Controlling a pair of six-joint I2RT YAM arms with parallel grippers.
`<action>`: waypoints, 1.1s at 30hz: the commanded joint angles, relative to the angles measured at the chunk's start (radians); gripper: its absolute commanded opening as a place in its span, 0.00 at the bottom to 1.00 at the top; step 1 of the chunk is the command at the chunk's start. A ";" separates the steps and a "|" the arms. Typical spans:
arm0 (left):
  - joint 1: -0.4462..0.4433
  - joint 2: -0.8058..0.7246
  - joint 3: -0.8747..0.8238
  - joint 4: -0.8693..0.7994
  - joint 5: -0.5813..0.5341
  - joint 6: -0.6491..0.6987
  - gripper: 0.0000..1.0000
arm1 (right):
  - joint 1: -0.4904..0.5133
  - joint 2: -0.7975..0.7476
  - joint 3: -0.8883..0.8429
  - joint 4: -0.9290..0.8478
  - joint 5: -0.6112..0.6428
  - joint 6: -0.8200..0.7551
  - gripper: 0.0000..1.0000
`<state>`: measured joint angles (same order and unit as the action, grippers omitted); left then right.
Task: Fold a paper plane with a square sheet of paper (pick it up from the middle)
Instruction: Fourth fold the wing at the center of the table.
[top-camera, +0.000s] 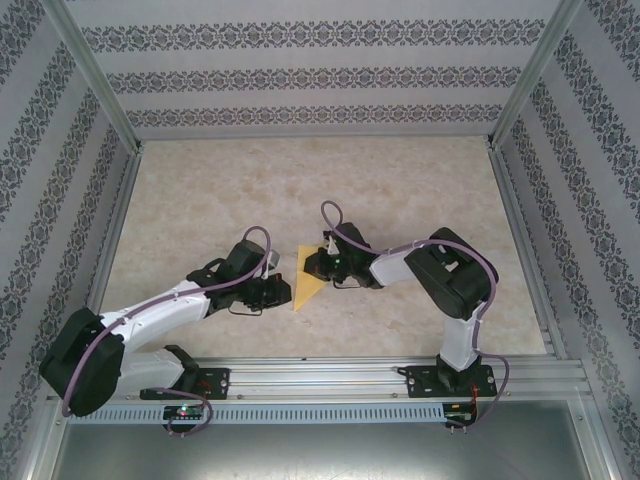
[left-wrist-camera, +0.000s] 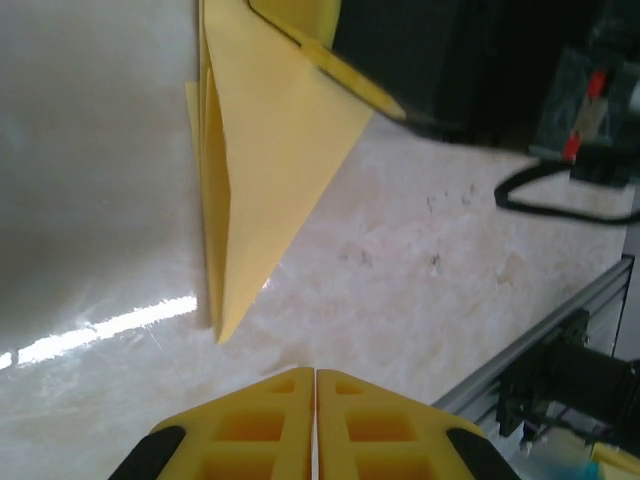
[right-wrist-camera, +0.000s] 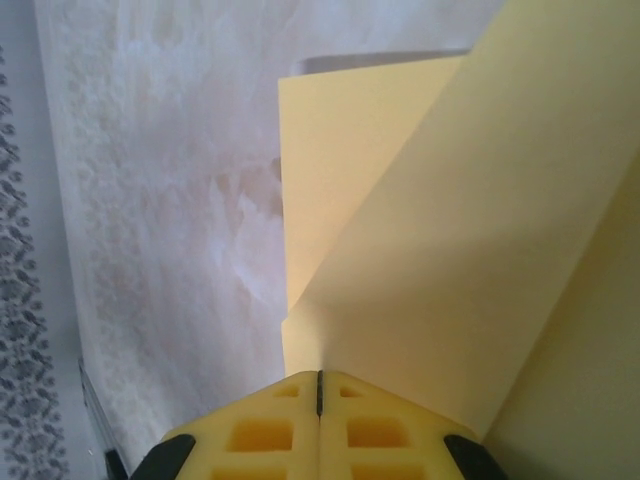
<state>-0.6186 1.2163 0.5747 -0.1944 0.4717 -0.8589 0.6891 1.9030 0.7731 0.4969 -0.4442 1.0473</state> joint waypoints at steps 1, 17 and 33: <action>0.014 0.034 -0.008 0.105 -0.021 -0.066 0.11 | 0.061 0.079 -0.075 -0.009 0.127 0.147 0.06; 0.016 0.124 -0.009 0.255 0.004 -0.120 0.11 | 0.075 0.026 -0.078 -0.050 0.176 0.125 0.07; 0.017 0.306 -0.026 0.301 0.026 -0.137 0.11 | 0.073 0.012 -0.066 -0.096 0.190 0.101 0.07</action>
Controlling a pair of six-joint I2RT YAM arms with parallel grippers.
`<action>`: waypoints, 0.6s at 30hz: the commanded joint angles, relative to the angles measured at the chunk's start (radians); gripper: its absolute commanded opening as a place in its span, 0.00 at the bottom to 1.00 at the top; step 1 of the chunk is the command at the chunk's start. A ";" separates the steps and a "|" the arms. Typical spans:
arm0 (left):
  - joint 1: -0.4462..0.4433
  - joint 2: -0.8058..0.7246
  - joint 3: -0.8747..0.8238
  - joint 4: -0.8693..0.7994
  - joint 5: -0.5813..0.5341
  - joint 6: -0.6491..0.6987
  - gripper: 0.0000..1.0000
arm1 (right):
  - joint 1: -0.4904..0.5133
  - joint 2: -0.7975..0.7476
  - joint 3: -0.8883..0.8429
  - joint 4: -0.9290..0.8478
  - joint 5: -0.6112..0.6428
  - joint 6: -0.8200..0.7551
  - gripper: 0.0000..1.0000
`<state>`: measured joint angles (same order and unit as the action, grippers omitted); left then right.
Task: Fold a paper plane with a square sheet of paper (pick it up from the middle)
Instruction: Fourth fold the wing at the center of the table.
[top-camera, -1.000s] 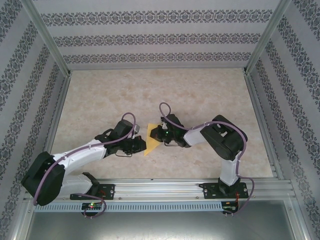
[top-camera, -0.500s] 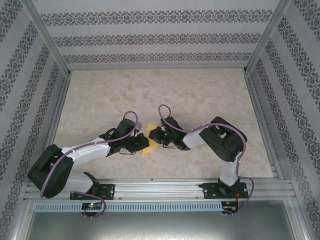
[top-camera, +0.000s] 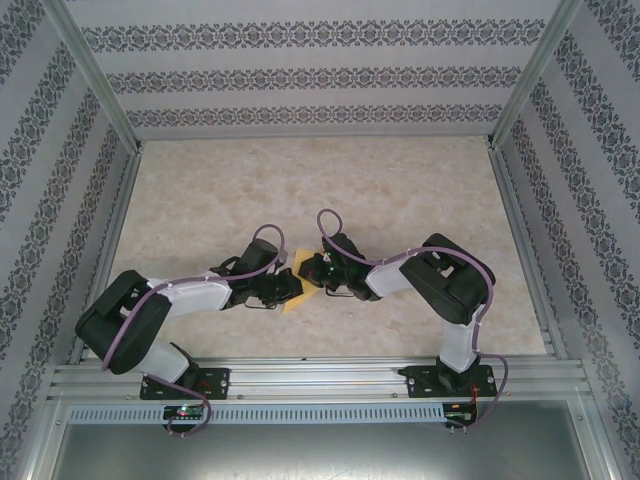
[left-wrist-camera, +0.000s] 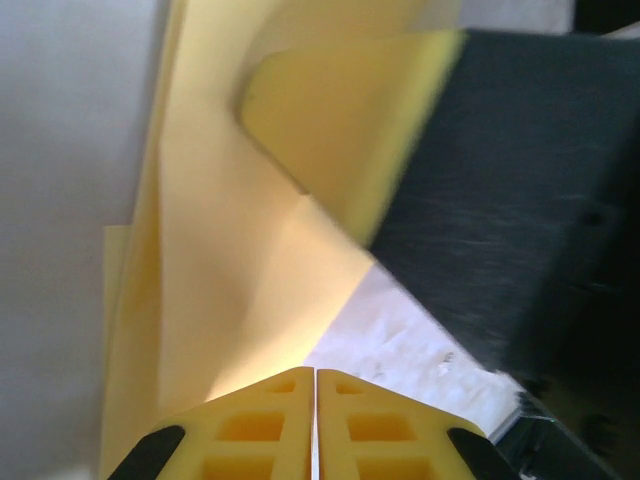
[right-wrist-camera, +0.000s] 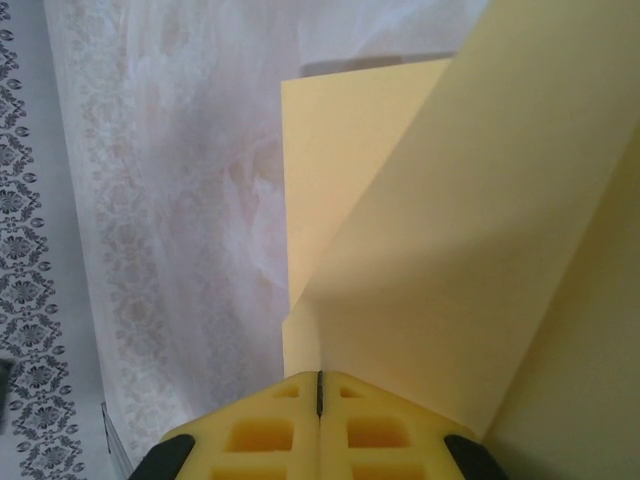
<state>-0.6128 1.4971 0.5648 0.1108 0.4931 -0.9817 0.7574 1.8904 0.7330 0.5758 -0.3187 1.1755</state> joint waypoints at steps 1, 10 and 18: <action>0.011 0.043 -0.012 -0.030 0.006 -0.015 0.11 | 0.005 0.022 -0.026 -0.178 0.066 -0.027 0.07; 0.012 0.034 -0.188 0.048 0.054 -0.114 0.11 | 0.003 0.012 -0.023 -0.205 0.076 -0.046 0.07; 0.012 -0.236 -0.296 -0.129 0.001 -0.142 0.13 | -0.003 0.009 -0.021 -0.220 0.077 -0.057 0.07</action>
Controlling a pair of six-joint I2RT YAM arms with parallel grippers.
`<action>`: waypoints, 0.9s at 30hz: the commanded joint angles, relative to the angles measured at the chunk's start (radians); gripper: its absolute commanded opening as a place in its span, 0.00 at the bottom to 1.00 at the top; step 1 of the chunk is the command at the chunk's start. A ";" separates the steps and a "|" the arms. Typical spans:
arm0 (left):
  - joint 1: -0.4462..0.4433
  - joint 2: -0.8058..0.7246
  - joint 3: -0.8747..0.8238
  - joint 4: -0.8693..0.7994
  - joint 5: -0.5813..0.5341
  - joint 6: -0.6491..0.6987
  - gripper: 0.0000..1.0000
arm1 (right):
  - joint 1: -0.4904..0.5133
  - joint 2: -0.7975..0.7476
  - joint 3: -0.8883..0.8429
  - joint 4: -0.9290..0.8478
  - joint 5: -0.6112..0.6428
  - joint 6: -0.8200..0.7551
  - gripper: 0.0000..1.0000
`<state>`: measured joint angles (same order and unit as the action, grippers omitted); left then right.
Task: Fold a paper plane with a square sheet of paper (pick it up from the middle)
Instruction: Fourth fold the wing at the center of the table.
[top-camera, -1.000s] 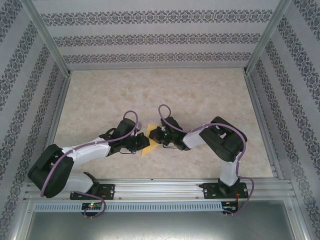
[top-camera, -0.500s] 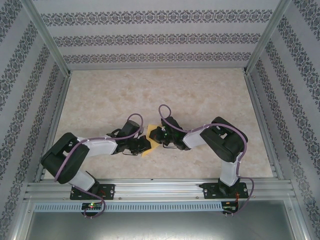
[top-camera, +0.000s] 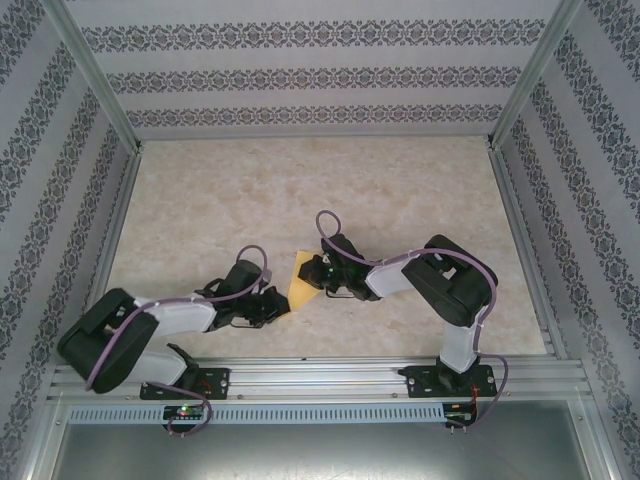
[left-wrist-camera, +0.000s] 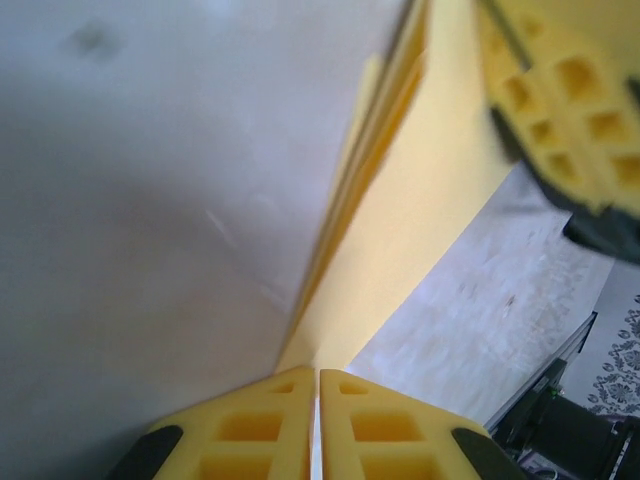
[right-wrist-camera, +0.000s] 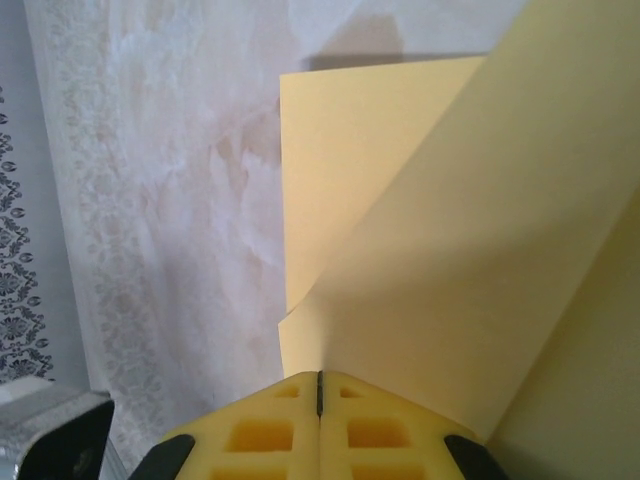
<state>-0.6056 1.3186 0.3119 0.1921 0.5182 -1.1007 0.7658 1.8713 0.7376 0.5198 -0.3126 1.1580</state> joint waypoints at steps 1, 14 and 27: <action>0.004 -0.096 -0.050 -0.243 -0.027 -0.024 0.14 | -0.013 0.028 -0.026 -0.164 0.071 -0.039 0.07; 0.021 -0.319 0.074 -0.286 -0.099 0.061 0.20 | -0.012 0.031 -0.016 -0.153 0.050 -0.039 0.07; 0.022 0.120 0.210 -0.009 -0.014 0.076 0.15 | -0.011 0.035 -0.012 -0.144 0.039 -0.038 0.07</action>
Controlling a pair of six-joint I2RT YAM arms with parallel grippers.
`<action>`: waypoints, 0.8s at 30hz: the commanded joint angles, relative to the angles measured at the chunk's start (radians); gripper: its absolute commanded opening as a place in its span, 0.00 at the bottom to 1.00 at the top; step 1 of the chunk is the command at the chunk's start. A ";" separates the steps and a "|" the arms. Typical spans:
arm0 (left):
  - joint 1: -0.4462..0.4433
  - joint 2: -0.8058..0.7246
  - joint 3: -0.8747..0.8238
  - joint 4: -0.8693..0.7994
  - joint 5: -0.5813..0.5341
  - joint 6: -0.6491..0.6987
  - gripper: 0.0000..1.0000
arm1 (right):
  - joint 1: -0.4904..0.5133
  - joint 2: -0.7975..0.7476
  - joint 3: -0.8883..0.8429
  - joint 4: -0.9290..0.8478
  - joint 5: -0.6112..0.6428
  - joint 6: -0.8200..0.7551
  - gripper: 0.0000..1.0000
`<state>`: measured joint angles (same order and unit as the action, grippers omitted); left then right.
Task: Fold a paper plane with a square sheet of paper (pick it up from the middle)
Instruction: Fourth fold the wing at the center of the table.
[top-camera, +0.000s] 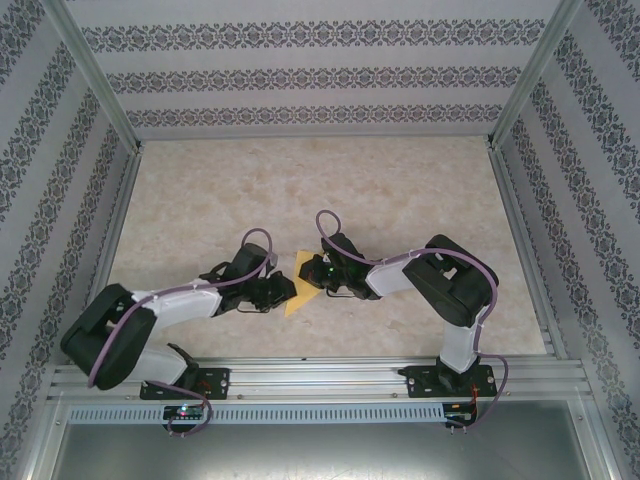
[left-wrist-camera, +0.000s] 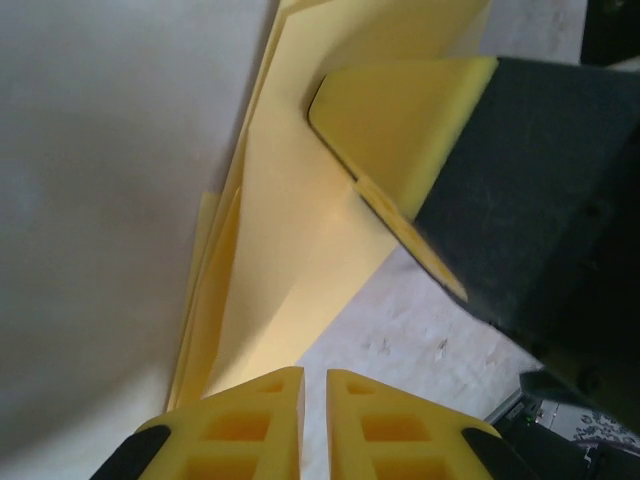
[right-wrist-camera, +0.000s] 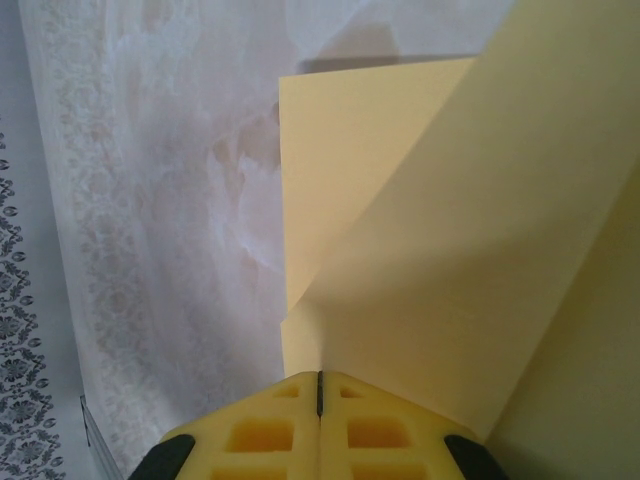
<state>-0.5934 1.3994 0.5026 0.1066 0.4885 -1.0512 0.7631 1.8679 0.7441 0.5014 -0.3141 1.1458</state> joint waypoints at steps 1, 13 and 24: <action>0.010 0.061 0.020 0.069 0.011 0.028 0.15 | -0.008 0.036 -0.021 -0.125 0.041 -0.024 0.07; 0.010 0.148 -0.009 -0.168 -0.118 -0.003 0.07 | -0.053 -0.108 0.050 -0.189 -0.051 -0.182 0.09; 0.009 0.168 0.028 -0.197 -0.108 0.031 0.05 | 0.022 -0.024 0.107 -0.207 -0.057 -0.175 0.04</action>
<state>-0.5934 1.5177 0.5507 0.0578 0.4591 -1.0496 0.7769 1.7996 0.8360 0.3176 -0.3836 0.9833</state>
